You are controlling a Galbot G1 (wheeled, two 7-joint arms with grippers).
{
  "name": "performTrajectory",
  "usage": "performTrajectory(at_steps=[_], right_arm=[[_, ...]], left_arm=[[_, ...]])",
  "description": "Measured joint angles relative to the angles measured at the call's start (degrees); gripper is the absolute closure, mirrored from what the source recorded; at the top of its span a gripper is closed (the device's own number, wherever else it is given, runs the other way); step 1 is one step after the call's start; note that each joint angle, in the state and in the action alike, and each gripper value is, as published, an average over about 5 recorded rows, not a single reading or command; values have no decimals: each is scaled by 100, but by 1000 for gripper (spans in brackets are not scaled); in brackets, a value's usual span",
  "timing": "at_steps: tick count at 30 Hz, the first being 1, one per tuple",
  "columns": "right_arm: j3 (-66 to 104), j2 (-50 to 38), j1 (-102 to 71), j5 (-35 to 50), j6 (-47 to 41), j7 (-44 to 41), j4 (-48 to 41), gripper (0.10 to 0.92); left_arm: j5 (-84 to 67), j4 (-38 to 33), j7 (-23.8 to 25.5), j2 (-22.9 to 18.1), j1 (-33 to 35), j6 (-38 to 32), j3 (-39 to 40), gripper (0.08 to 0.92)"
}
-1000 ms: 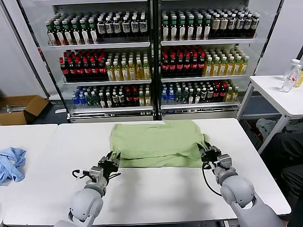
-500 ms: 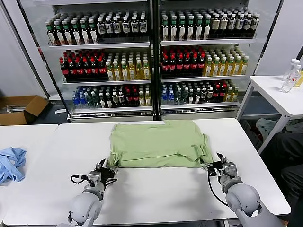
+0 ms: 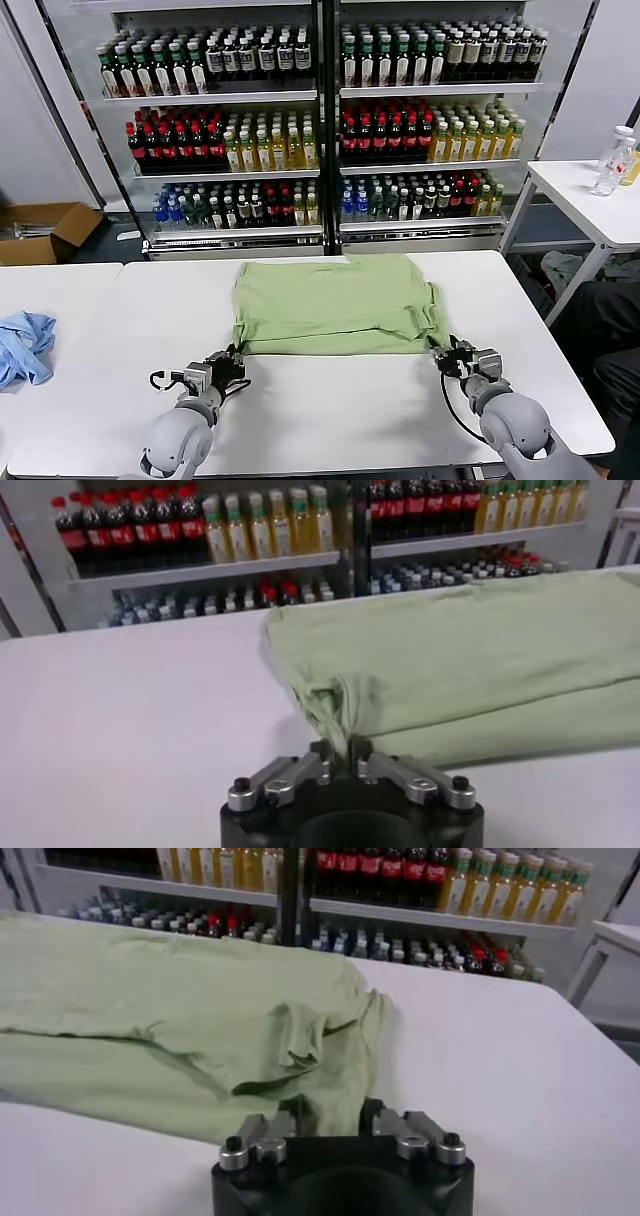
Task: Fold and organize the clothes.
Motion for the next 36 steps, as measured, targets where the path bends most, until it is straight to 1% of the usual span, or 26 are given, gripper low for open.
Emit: performTrajectory(at_steps=[4, 11, 18, 21, 24, 27, 31, 36], right_arm=[[136, -91, -296, 9, 65, -45, 220, 878], [650, -152, -1236, -36, 103, -87, 910, 887], [1240, -75, -2463, -305, 40, -50, 1764, 879], [1444, -61, -2846, -425, 4, 24, 2109, 827], [1596, -91, -3064, -469, 2, 119, 2401, 740], [1665, -162, -3084, -426, 3, 224, 2578, 654], [1608, -284, -2717, -244, -45, 376, 2580, 541], [1172, -333, -1660, 72, -159, 533, 2140, 394]], left_arm=[[-101, -254, -1, 27, 249, 23, -99, 911], [-133, -1020, -35, 0, 1087, 35, -421, 911], [-8, -2042, -90, -92, 2360, 41, -858, 911], [116, -2454, -86, -148, 2893, 85, -997, 889], [235, -2813, -72, -196, 3287, 151, -1130, 820], [298, -3060, -33, -208, 3496, 217, -1272, 734], [297, -3169, 25, -137, 3416, 272, -1442, 621], [191, -2886, 37, 55, 2839, 319, -1491, 483]])
